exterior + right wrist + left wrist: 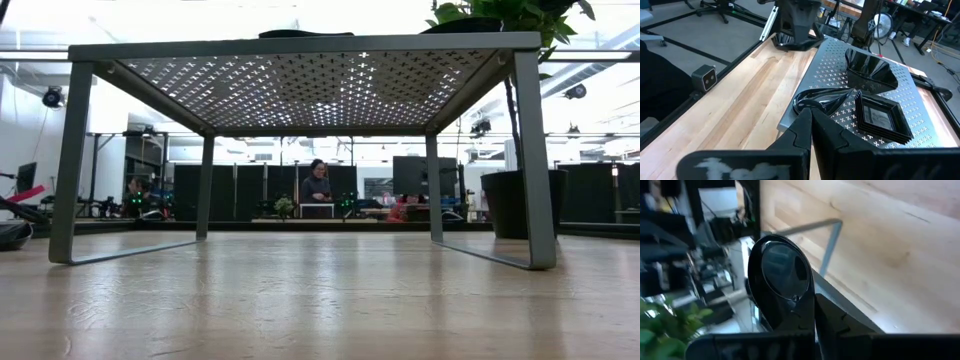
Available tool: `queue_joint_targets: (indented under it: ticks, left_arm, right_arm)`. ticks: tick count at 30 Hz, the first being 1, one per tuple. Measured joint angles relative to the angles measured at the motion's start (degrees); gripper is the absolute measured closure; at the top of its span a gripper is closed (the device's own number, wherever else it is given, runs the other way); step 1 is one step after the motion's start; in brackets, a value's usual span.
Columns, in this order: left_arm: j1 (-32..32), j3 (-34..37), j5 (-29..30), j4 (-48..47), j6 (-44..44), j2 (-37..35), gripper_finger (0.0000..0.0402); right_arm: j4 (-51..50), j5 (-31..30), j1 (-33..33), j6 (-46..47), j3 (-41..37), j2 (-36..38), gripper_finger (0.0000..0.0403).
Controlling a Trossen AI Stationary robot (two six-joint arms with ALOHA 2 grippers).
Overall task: Pick & Place Mini shaped plates
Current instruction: Stack the bottom left drop-shaped plate on the drop-shaped plates on the shelf
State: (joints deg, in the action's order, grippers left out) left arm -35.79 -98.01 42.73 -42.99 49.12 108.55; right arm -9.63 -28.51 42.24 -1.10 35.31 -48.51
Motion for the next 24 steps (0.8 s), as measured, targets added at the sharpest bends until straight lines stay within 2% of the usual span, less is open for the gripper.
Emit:
queue_joint_targets:
  ticks: [13, 16, 19, 24]
  left_arm:
    - [7.9, -2.4, -12.2, 5.4, 7.9, -0.1, 0.0402]
    - [9.6, -2.4, -12.9, 5.4, 8.6, -0.1, 0.0402]
    - [10.7, -2.9, -13.7, 6.4, 12.8, -0.1, 0.0402]
    - [12.5, -3.0, -18.3, 10.6, 17.0, -0.1, 0.0402]
  right_arm:
    - [0.0, 0.0, 0.0, 0.0, 0.0, 0.0, 0.0394]
    - [0.0, 0.0, 0.0, 0.0, 0.0, 0.0, 0.0394]
    - [0.0, 0.0, 0.0, 0.0, 0.0, 0.0, 0.0394]
    - [0.0, 0.0, 0.0, 0.0, 0.0, 0.0, 0.0394]
